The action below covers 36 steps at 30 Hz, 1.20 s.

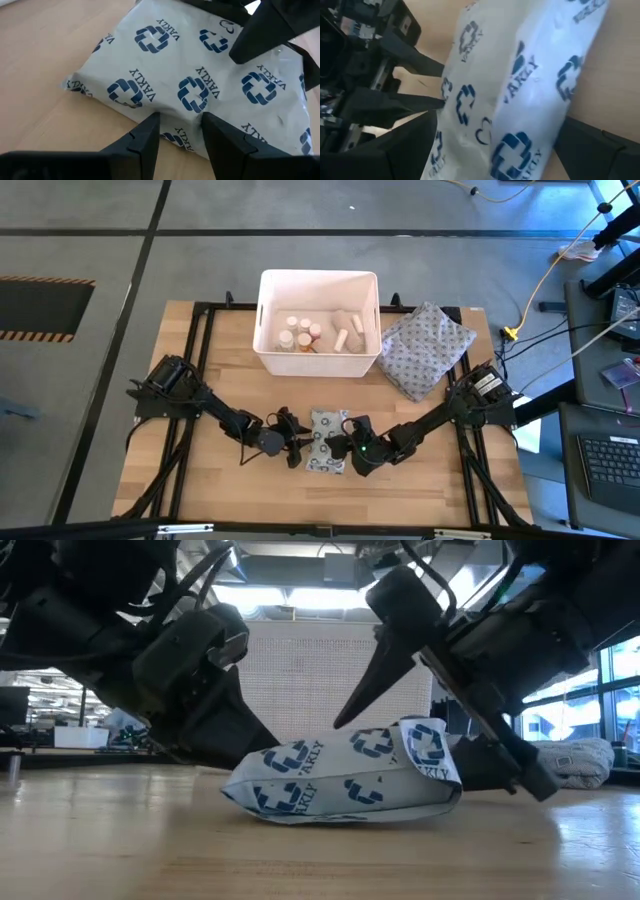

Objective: Pick & place medical supplies in basket/bin

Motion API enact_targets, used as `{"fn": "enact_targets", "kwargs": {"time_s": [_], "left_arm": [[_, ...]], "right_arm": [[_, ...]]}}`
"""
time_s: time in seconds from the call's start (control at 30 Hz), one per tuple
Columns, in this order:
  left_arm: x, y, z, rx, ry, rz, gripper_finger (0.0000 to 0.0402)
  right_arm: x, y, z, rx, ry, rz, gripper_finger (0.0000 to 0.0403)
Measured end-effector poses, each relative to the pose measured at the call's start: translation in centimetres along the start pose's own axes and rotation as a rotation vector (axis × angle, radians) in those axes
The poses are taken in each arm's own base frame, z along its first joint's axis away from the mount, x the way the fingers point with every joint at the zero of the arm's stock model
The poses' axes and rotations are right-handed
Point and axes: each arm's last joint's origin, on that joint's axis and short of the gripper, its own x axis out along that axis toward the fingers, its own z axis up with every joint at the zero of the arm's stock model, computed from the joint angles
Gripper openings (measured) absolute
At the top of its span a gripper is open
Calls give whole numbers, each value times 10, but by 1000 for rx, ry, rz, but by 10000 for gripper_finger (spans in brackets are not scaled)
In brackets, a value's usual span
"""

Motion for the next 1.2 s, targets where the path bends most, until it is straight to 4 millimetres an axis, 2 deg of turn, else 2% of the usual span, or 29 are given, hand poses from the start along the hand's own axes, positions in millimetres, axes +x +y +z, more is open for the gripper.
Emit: {"fn": "enact_targets", "kwargs": {"time_s": [0.3,0.6,1.2], "left_arm": [[7,5,-5,-33,22,12,141],[7,4,-3,-20,11,-17,141],[7,3,-1,10,-22,-19,141]], "right_arm": [[6,7,-1,-52,38,80,371],[8,7,1,-259,36,84,371],[8,9,2,-252,10,95,371]]}}
